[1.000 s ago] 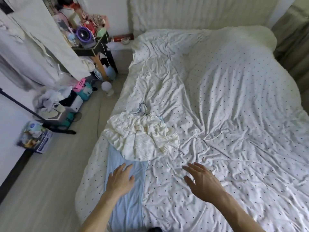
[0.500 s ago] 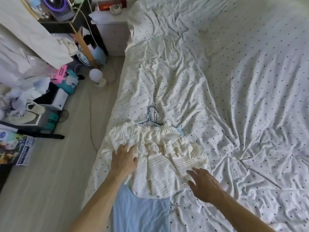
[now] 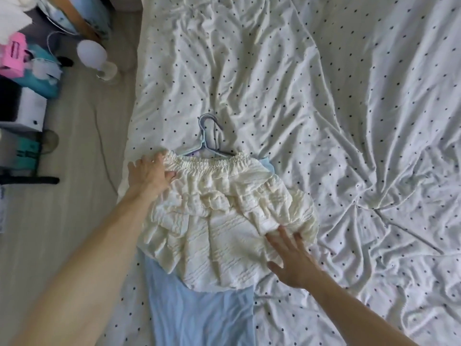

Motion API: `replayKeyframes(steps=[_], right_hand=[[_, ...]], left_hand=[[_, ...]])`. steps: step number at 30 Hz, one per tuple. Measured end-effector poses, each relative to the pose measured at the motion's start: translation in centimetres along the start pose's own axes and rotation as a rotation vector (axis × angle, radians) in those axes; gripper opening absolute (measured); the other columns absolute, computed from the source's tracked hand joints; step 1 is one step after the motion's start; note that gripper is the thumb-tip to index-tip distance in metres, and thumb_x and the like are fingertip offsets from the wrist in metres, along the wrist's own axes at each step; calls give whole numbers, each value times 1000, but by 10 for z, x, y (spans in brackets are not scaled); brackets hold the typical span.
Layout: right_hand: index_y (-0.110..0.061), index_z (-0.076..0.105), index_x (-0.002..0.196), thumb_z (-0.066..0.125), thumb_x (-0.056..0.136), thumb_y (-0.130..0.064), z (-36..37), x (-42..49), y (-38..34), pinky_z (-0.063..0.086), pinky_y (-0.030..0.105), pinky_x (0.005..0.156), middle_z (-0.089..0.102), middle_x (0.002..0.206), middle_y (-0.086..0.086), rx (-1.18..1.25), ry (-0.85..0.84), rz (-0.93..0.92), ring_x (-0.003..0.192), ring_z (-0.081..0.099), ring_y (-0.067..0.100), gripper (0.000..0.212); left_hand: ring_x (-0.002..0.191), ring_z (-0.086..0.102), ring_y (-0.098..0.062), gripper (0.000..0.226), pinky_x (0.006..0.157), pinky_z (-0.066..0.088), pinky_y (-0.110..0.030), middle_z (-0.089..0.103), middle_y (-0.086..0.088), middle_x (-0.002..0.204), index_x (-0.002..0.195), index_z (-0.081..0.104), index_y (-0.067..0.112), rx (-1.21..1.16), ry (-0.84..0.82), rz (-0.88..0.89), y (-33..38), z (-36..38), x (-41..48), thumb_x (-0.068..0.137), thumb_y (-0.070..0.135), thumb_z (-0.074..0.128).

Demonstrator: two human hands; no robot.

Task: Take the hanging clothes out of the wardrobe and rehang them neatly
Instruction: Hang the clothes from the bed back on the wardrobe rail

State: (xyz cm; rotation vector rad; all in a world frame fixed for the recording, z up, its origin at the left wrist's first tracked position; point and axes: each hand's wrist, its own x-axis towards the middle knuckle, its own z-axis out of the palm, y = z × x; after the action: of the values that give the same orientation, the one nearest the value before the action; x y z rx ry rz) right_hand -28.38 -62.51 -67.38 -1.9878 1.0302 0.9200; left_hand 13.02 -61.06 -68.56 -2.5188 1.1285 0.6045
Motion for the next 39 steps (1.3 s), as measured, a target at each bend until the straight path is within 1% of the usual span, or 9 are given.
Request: replayKeyframes(steps=[4,9,14,17,22,26,32,35,39], right_hand=[[-34,-1,158,39,102,-51,-20,-4,-7,-18,38,114,-27,146,-13,27,-33,-12,140,-29,17,70],[-32,19,156,25,79,-88,-26,-26,-18,22,45,120,12,165,-5,289,-25,67,150,20,24,96],[-26,47,141,47,84,-76,-36,-85,-42,45,32,98,58,138,1,733,57,59,119,58,15,76],[-24,50,135,56,81,-76,-40,-124,-51,54,36,91,66,125,0,971,103,10,103,67,10,75],[-18,54,119,65,94,-39,-42,-193,-38,57,30,65,73,104,3,1177,300,-12,74,73,10,34],[-11,58,100,66,95,-19,-40,-253,13,61,46,76,73,95,13,1202,423,-43,80,71,27,12],[-14,64,87,72,89,-25,-22,-379,130,61,44,72,75,82,-3,1035,603,-47,70,71,21,14],[-15,66,86,68,92,-20,-1,-459,199,56,35,63,74,80,-9,943,674,-44,58,63,7,8],[-22,67,80,67,93,-17,34,-571,278,49,18,60,72,80,-17,850,816,-3,65,66,2,14]], left_hand=[[111,60,-36,54,92,46,-44,64,-17,121,129,51,11,-126,86,7,3,-17,-20,93,51,59],[89,59,-26,40,80,48,-36,67,-4,101,115,56,22,-547,74,-80,16,-34,-98,88,51,63],[79,62,-19,25,67,43,-30,64,12,79,92,56,32,-700,-38,-7,42,-19,-212,80,49,71],[79,65,-16,19,59,36,-18,66,11,79,89,58,29,-706,6,53,75,-9,-281,82,39,74],[78,64,-16,15,67,49,-32,67,10,87,95,60,31,-799,83,187,143,-8,-382,85,34,71],[76,58,-24,25,63,44,-38,52,9,77,87,40,36,-795,33,336,197,-16,-447,89,23,60],[83,63,-5,24,72,52,-28,67,16,94,101,57,35,-663,-178,677,288,-59,-540,86,53,61],[98,62,-6,25,90,54,-32,66,10,114,113,61,32,-574,14,807,333,-87,-559,93,47,59],[133,42,-18,64,110,39,-34,38,-2,152,149,36,28,-275,415,1058,415,-145,-595,93,51,56]])
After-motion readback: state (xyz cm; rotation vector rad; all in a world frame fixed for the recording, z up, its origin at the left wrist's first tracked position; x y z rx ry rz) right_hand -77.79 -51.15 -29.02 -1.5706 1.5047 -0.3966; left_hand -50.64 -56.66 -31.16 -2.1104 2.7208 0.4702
